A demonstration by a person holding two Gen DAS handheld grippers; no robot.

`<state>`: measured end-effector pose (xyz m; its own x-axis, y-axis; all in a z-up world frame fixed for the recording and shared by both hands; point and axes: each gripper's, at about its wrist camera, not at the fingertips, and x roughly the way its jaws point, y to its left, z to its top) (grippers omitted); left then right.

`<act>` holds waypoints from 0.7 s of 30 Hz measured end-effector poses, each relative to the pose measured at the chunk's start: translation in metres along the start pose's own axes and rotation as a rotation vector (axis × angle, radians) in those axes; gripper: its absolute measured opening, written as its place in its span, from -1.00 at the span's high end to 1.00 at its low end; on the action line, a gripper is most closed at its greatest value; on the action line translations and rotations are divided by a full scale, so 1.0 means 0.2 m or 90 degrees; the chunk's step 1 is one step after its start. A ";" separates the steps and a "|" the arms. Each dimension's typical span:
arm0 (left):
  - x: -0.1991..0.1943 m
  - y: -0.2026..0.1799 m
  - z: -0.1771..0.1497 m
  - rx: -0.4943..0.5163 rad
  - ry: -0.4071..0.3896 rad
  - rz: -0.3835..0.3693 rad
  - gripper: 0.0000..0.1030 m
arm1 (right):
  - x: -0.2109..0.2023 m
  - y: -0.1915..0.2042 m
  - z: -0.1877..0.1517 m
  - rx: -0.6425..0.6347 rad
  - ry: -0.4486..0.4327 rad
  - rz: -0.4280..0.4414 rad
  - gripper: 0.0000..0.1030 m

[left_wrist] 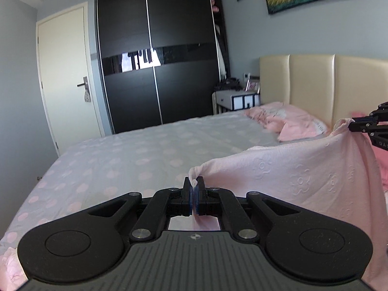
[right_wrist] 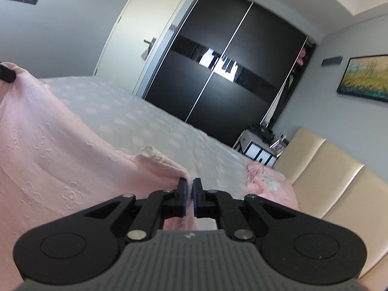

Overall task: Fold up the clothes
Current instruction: 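Lower the held garment flat onto the bed with both grippers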

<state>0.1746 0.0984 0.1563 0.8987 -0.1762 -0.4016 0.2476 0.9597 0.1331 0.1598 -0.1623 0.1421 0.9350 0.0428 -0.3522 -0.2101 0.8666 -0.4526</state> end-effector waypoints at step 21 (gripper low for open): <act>1.12 0.05 -0.71 0.045 0.296 -0.005 0.99 | 1.31 0.42 -0.62 0.042 0.267 0.101 0.89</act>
<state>0.3269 0.0989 -0.0607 0.6427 -0.0510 -0.7644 0.2925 0.9385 0.1833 0.3525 -0.1394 -0.0892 0.6929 -0.0154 -0.7208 -0.3100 0.8963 -0.3171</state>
